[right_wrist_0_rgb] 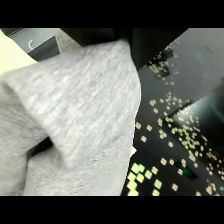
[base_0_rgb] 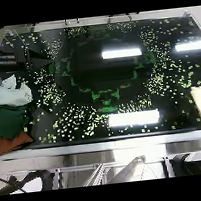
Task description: Fold the shirts.
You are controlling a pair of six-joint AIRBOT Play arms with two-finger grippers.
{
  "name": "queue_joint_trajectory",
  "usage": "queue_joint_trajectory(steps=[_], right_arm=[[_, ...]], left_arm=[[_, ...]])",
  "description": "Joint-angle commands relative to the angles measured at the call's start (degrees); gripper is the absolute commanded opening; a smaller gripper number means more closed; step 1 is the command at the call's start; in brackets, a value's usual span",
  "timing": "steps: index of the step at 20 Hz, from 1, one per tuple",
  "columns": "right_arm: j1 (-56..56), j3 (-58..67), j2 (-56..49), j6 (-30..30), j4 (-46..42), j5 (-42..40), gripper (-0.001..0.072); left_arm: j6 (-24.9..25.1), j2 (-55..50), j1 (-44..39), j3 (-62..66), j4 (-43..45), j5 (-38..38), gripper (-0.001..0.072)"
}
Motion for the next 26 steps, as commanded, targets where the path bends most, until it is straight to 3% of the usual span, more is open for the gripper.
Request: queue_joint_trajectory(steps=[1, 4, 6, 7, 16, 21, 24, 26], right_arm=[[-0.6, 0.0, -0.1, -2.0, 13.6, -6.0, 0.0015], [0.9, 0.5, -0.7, -8.5, 35.9, -17.5, 0.0015], [2.2, 1.9, -1.8, -16.2, 47.9, -18.6, 0.0015], [2.6, 3.1, -2.3, -17.9, 49.2, -17.8, 0.0015], [2.6, 4.6, -0.8, -8.2, 18.0, -4.3, 0.0015], [2.7, 4.6, 2.2, -5.9, 14.2, 2.2, 0.0014], [2.7, 4.5, 6.2, 1.0, 5.1, 3.0, 0.0014], [2.6, 4.5, 9.2, 1.8, 1.5, 3.2, 0.0014]], left_arm=[[0.0, 0.0, -1.4, 0.0, 0.1, 0.2, 0.0003], [0.0, 0.0, -2.8, 0.0, 0.1, 1.0, 0.0003], [0.0, 0.0, -3.8, 0.0, 0.1, 2.2, 0.0003], [0.0, 0.0, -4.2, 0.0, 0.1, 2.8, 0.0002], [0.0, 0.0, -6.0, 0.0, 0.2, 1.1, 0.0003], [0.0, 0.0, -5.9, 0.0, 6.7, 0.5, 0.0002], [0.0, 0.0, -5.9, 0.0, 7.4, 0.5, 0.0003], [0.0, 0.0, -5.9, 0.0, 7.5, 0.4, 0.0003]])
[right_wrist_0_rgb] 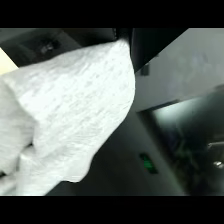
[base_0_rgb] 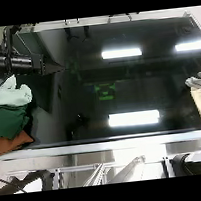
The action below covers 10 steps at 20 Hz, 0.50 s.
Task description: Fold the shirts.
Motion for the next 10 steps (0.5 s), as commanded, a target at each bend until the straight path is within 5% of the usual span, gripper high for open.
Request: queue_joint_trajectory(steps=[1, 5, 10], right_arm=[[-0.1, -0.6, 4.9, 3.7, -9.2, 1.6, 0.0014], [0.0, -11.3, 11.1, 3.7, -18.2, 1.5, 0.0015], [-0.7, -33.0, 16.7, 5.5, -43.1, 0.2, 0.0014]], left_arm=[[0.0, 0.0, 0.0, 0.0, 1.3, -0.3, 0.0003], [0.0, 0.0, 0.0, 0.0, 1.3, -0.3, 0.0002], [0.0, 0.0, 0.0, 0.0, 1.2, -0.2, 0.0003]])
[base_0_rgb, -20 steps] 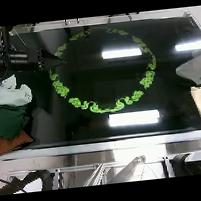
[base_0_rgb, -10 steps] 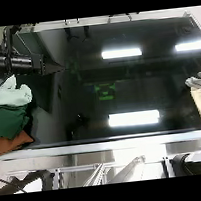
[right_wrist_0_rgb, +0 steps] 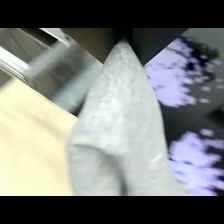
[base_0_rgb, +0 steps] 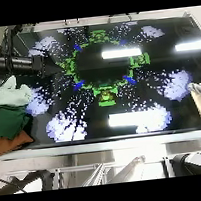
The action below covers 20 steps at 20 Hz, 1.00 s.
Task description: Fold the shirts.
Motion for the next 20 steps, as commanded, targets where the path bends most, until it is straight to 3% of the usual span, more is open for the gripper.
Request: queue_joint_trajectory(steps=[1, 5, 9, 10, 11, 12, 13, 16, 17, 18, 20], right_arm=[[-1.3, -12.7, 3.0, 2.2, -15.9, -2.1, 0.0014], [-2.0, -19.7, 2.8, 2.7, -24.0, -10.9, 0.0015], [-5.0, -25.1, 0.9, 3.0, -26.8, -11.6, 0.0027], [-5.6, -26.6, 0.3, 3.0, -26.8, -11.7, 0.0139], [-5.9, -27.6, -0.4, 3.0, -26.8, -11.8, 0.0456], [-6.1, -28.0, -1.1, 3.0, -26.8, -12.0, 0.0638], [-6.1, -28.0, -1.7, 3.4, -26.7, -12.0, 0.0644], [-6.0, -28.0, -2.4, 3.8, -21.4, -12.6, 0.0631], [-5.9, -27.7, -2.4, 3.8, -17.6, -12.5, 0.0414], [-5.9, -26.8, -2.4, 1.8, -11.4, -12.5, 0.0008], [-5.7, -24.2, -2.1, -3.5, 5.3, -12.8, 0.0017]], left_arm=[[0.0, 0.0, 0.0, 0.0, 0.1, -0.1, 0.0003], [0.0, 0.0, 0.0, 0.0, 0.1, -0.5, 0.0002], [0.0, 0.0, 0.0, 0.0, 0.0, -1.0, 0.0003], [0.0, 0.0, 0.0, 0.0, -0.1, -1.0, 0.0003], [0.0, 0.0, 0.0, 0.0, -0.3, -0.8, 0.0003], [0.0, 0.0, 0.0, 0.0, -0.3, -0.7, 0.0003], [0.0, 0.0, 0.0, 0.0, -0.3, -0.3, 0.0003], [0.0, 0.0, 0.0, 0.0, -0.4, 0.9, 0.0002], [0.0, 0.0, 0.0, 0.1, -0.4, 1.6, 0.0003], [0.0, 0.1, 0.0, 0.1, -0.8, 2.4, 0.0002], [0.0, 0.0, 0.6, 1.7, -1.8, 2.5, 0.0002]])
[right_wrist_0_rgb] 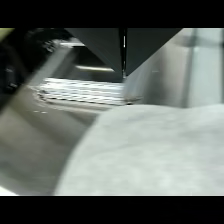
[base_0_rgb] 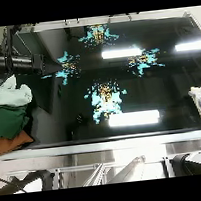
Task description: Fold the shirts.
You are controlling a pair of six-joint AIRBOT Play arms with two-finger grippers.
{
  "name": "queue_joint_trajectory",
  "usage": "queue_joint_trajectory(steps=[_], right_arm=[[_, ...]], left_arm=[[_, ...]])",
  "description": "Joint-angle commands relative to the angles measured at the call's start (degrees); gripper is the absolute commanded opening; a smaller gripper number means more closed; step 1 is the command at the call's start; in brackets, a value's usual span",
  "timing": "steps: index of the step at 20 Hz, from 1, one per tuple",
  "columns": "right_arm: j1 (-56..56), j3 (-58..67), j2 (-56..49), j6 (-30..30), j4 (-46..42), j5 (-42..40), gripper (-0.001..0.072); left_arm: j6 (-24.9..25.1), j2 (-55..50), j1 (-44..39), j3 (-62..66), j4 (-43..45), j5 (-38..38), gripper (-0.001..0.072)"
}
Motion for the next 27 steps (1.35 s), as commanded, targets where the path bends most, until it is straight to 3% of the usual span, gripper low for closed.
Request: queue_joint_trajectory(steps=[1, 4, 8, 14, 19, 27], right_arm=[[1.0, 2.6, 0.9, -7.6, 29.1, -1.4, 0.0017], [8.2, 2.5, 5.1, -14.3, 49.2, -2.7, 0.0017], [27.0, -3.8, 11.8, -19.3, 49.2, -5.7, 0.0017], [58.2, -23.7, 21.5, -21.0, 49.2, -25.0, 0.0017], [64.4, -24.1, 20.4, -22.9, 50.3, -26.1, 0.0018], [64.4, -24.1, 20.4, -22.9, 50.3, -25.6, 0.0017]], left_arm=[[-0.1, 0.0, 0.9, 3.0, -1.1, 0.7, 0.0001], [-2.6, 0.2, 2.3, 8.2, -1.0, -3.6, 0.0001], [-5.1, 6.9, 2.3, -1.6, -0.4, -5.5, 0.0001], [-5.1, 23.3, 1.1, -35.4, -0.5, -0.4, 0.0002], [-5.2, 31.1, 1.1, -47.0, -0.7, 1.0, 0.0003], [-5.2, 39.5, 1.1, -52.4, -0.7, 3.0, 0.0002]])
